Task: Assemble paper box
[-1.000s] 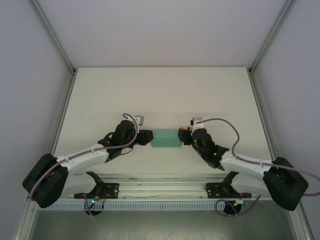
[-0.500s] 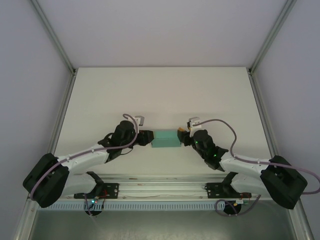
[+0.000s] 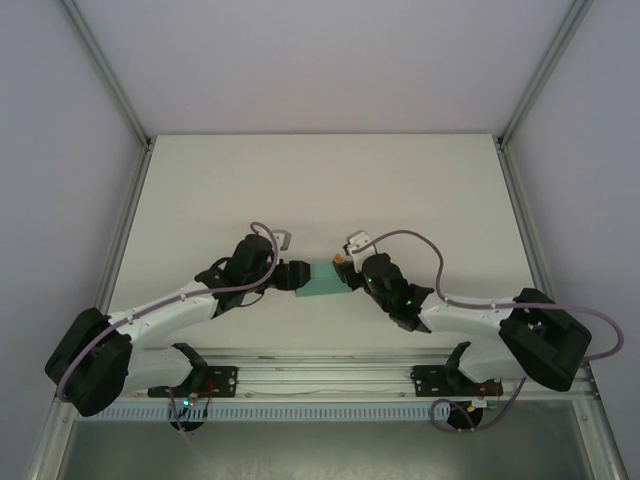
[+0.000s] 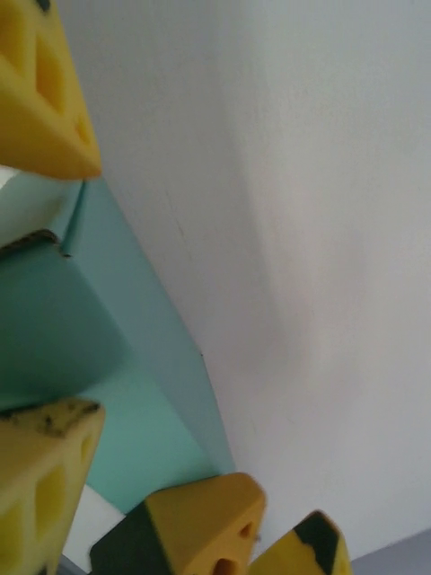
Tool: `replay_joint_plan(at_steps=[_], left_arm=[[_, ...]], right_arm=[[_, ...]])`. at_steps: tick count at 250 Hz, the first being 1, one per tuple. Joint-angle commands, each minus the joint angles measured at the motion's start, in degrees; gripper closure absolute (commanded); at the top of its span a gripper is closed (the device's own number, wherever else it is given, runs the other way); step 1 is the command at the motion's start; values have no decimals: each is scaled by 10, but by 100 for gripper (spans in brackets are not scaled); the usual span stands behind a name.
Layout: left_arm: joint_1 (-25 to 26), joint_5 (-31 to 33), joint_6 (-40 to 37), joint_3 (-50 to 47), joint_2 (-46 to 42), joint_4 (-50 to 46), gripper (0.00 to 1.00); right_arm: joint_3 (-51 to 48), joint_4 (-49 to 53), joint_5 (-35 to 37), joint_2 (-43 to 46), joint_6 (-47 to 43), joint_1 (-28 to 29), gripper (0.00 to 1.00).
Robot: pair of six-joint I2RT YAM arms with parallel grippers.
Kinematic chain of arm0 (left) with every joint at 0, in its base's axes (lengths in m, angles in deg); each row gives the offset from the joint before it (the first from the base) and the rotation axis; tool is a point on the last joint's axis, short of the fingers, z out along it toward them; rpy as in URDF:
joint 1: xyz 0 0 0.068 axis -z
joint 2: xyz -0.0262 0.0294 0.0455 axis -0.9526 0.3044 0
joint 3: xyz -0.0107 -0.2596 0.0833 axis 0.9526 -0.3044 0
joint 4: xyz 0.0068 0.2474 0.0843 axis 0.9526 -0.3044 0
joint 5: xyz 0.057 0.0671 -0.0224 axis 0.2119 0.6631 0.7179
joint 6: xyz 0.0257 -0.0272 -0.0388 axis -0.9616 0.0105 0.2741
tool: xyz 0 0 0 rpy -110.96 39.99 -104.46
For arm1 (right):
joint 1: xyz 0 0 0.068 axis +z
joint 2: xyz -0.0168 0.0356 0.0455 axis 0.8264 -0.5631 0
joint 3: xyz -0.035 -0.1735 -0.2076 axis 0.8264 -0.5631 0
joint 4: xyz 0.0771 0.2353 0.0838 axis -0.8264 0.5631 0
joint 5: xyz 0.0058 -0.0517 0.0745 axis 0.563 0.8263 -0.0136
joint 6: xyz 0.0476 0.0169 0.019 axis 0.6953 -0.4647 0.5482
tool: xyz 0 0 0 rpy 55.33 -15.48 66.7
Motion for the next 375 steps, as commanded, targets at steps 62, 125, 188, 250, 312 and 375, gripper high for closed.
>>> replay_joint_plan(at_steps=[62,125,188,250,312,375], left_arm=[[-8,188,-37,156,-22,-167,0],[-63,203,-38,179,-19,-186,0],[-123,220,-22,139,-48,-197,0],[-150,239,-6,102,-72,-211,0],[-156,239,-1,87,-78,-207,0],[-160,236,-3,84,-81,-206,0]], right_arm=[[93,176,-35,73,-33,-30,25],[140,302,-263,100,-186,-78,12],[268,518,-385,20,-365,-77,11],[375,595,-342,-108,-435,-74,16],[451,669,-295,-206,-458,-50,26],[479,685,-260,-256,-452,-38,33]])
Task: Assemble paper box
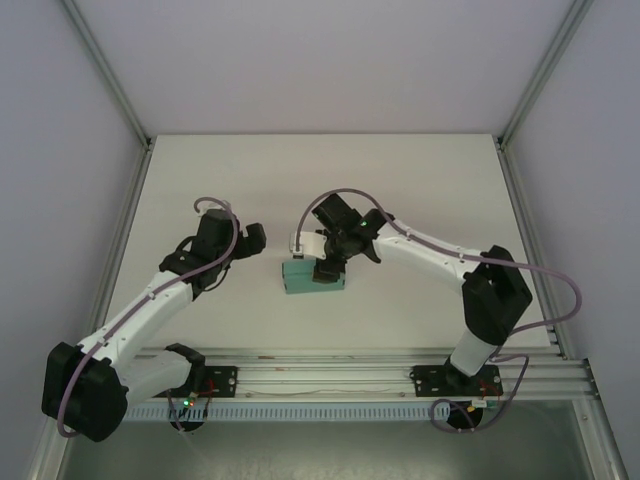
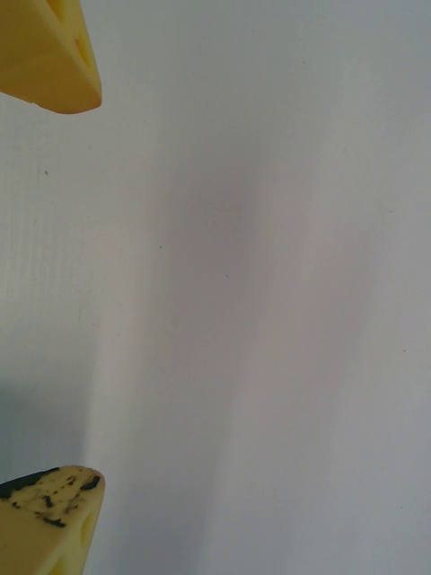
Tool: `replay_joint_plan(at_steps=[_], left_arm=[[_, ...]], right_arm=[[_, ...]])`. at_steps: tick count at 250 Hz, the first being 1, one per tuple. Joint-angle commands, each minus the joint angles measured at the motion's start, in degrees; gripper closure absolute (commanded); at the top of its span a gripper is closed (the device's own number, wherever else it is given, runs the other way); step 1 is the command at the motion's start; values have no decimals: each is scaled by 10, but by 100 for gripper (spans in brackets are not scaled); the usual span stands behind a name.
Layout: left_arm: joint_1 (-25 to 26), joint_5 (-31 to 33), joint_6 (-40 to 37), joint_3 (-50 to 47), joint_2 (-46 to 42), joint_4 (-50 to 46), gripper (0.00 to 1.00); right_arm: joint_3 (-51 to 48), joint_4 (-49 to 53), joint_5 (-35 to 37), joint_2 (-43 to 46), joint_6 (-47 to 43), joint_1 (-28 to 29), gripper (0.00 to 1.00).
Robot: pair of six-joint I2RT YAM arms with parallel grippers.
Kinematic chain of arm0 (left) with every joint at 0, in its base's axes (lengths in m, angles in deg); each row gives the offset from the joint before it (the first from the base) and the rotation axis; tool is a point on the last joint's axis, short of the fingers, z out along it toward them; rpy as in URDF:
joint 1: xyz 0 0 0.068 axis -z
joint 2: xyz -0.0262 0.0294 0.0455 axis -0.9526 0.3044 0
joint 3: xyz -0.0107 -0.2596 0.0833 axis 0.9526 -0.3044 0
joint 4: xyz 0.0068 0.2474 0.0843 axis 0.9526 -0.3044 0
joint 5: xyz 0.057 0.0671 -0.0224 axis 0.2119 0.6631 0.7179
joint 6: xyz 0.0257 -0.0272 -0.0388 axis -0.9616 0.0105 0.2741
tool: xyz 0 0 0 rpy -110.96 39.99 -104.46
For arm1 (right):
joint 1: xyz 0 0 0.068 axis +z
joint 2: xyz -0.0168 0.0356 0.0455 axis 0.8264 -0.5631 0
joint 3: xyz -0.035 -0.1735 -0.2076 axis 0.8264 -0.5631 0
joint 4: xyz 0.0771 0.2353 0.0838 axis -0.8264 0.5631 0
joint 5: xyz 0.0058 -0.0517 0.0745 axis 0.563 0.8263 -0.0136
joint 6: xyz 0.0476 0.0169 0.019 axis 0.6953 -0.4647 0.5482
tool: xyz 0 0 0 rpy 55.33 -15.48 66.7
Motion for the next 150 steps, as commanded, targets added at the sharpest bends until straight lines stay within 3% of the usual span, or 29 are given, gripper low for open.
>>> replay_joint_plan(at_steps=[1,49,107,150], left_arm=[[-7,13,2,-7,-12,-11,0],[-7,-44,-3,-9,-8,11,0],[-6,-226,-3,-39,-20,59,0],[-2,-321,19,-84,-10,127,0]], right_arm=[[-5,48,52,-35,-11,5,33],[7,44,47,-15,-10,3,33],[-25,15,-38,71,-5,-6,29],[-75,-90,-60,110,62,-31,27]])
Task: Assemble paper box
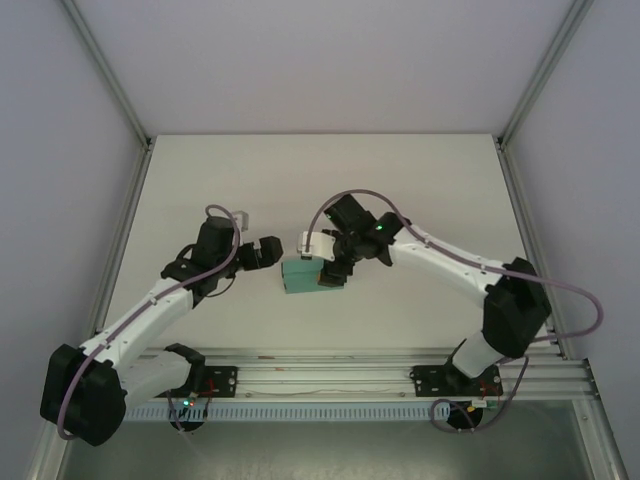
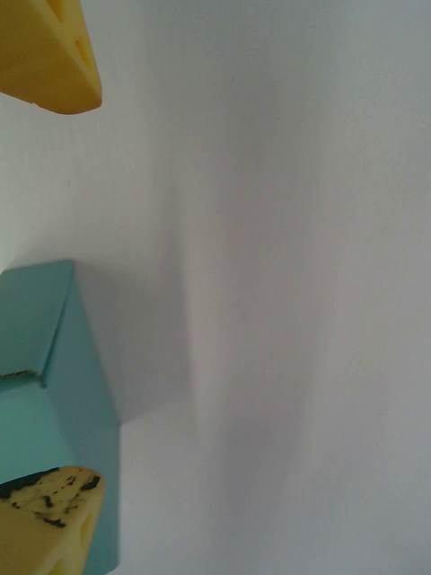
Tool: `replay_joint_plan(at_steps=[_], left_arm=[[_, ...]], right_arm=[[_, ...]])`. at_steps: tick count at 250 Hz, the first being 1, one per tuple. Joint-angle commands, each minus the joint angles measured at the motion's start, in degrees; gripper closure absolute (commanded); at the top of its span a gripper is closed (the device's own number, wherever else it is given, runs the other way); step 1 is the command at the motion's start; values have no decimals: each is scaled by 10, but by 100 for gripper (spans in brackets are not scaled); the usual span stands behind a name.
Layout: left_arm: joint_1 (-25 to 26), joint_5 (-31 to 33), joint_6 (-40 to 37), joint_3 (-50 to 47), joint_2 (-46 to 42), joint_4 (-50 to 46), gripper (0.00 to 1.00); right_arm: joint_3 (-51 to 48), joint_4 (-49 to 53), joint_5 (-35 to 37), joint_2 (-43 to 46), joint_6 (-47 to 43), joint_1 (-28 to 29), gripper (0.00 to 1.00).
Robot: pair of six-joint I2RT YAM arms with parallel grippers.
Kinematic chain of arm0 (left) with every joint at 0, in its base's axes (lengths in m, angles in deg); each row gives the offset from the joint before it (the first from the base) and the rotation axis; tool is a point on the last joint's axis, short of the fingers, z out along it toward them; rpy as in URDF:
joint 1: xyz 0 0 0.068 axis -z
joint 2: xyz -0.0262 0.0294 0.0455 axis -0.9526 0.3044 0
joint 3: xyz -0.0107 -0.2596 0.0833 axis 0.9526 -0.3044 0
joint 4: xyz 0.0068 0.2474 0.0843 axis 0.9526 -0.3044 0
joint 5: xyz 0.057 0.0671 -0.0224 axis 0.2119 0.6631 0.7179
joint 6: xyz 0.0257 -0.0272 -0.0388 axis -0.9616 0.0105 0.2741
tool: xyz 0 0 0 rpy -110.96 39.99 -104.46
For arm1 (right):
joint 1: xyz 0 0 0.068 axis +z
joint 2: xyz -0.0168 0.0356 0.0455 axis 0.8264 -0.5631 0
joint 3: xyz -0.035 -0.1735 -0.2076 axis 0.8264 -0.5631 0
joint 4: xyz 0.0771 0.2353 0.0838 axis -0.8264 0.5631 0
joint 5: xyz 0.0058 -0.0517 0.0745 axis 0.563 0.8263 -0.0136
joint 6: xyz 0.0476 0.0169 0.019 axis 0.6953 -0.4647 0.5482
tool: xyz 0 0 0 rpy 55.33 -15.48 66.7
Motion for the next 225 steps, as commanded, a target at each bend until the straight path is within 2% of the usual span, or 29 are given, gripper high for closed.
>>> replay_joint_plan(at_steps=[1,36,55,98,118,161,203,225], left_arm=[[-2,-99,16,-26,4,61,0],[4,-122,19,-46,24,90,8],[8,-141,25,-60,36,120,13],[13,-155,24,-101,63,147,31],[12,-154,26,-117,77,158,42],[13,-158,23,-134,104,166,75],[17,-163,21,-131,108,168,91],[21,-156,15,-109,100,153,92]], right_arm=[[-25,-81,-17,28,57,-18,27],[-59,-156,83,19,141,-27,31],[-87,-180,108,13,165,-28,32],[-205,-291,101,22,206,-28,32],[-262,-354,91,28,212,-27,31],[-304,-388,88,25,227,-28,31],[-297,-377,93,39,232,-28,31],[-274,-360,87,51,240,-27,28]])
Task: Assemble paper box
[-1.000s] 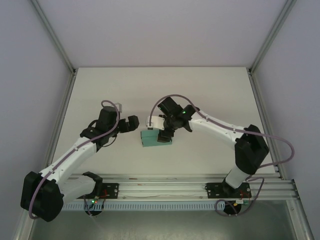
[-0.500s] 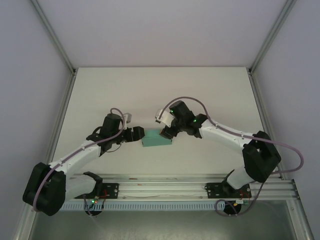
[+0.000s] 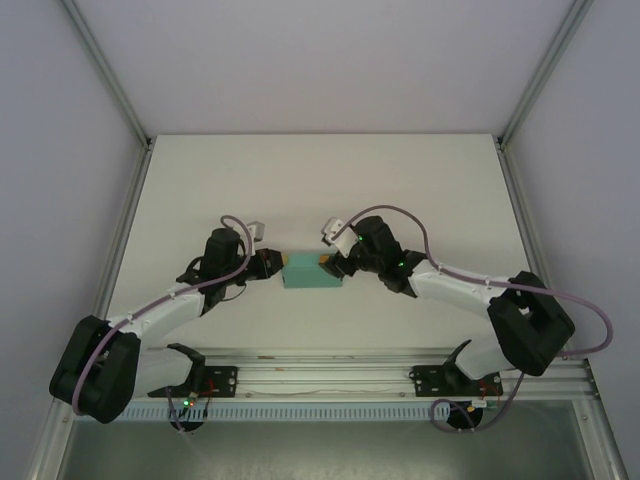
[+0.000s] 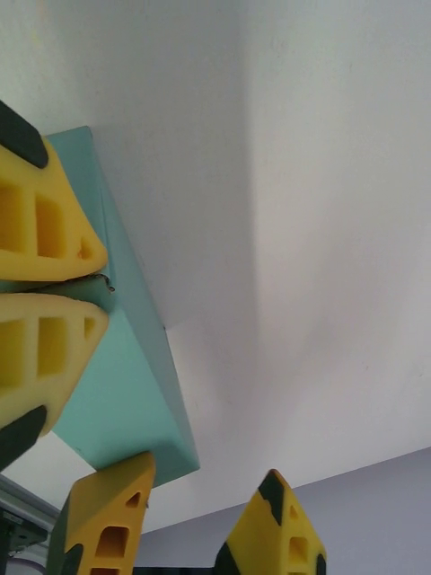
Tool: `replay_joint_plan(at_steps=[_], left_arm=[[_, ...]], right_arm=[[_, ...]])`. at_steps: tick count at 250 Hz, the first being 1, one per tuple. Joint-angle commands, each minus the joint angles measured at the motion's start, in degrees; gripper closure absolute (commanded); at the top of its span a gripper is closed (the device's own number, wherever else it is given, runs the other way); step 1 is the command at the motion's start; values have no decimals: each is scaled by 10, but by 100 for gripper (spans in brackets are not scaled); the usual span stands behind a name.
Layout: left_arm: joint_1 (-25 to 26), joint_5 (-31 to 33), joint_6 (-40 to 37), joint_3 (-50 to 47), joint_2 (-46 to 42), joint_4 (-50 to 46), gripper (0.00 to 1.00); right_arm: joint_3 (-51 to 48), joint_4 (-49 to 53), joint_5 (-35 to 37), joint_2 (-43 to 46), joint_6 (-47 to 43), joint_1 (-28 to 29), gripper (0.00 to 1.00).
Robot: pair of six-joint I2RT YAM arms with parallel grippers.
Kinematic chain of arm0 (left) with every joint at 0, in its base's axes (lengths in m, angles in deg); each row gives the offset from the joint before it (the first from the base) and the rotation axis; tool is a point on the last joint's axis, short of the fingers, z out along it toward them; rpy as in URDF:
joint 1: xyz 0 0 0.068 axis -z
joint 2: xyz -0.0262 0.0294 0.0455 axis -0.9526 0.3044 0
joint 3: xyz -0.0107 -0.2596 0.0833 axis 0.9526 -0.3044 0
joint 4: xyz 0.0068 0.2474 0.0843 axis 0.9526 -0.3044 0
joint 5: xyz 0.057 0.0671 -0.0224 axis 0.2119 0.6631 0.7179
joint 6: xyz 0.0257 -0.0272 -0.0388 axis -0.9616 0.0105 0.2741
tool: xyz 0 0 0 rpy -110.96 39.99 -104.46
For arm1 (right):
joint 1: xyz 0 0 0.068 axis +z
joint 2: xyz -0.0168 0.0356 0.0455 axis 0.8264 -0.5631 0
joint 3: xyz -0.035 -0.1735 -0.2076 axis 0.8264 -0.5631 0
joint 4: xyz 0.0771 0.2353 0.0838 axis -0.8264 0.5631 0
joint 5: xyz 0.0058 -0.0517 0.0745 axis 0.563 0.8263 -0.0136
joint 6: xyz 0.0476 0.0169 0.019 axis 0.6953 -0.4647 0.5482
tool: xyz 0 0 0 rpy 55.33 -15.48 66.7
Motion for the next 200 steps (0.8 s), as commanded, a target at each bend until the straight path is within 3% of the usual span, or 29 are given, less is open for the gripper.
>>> replay_joint_plan(at_steps=[1,36,56,82,89,100,113,124,159,169,200], left_arm=[[17,-1,-19,-6,20,-88,92],[28,9,-25,24,11,-100,91],[35,11,-29,37,15,-108,85],[40,17,-27,48,20,-110,79],[41,22,-26,51,21,-112,74],[41,28,-26,58,22,-118,56],[41,32,-26,69,21,-129,47],[41,44,-23,77,17,-139,34],[41,101,-21,102,-10,-174,14],[39,115,-22,108,-19,-184,1],[37,183,-30,133,-36,-229,0]], right_arm=[[0,84,7,-14,8,9,28],[64,124,10,1,37,8,26],[106,147,11,2,61,8,25],[141,209,-62,3,19,8,24],[144,224,-88,4,-3,8,24],[143,238,-114,8,-22,8,24],[148,255,-130,8,-23,8,24],[153,266,-131,9,-16,10,24],[151,300,-109,11,-10,24,24],[149,310,-101,10,-10,30,24],[148,343,-74,4,1,52,25]])
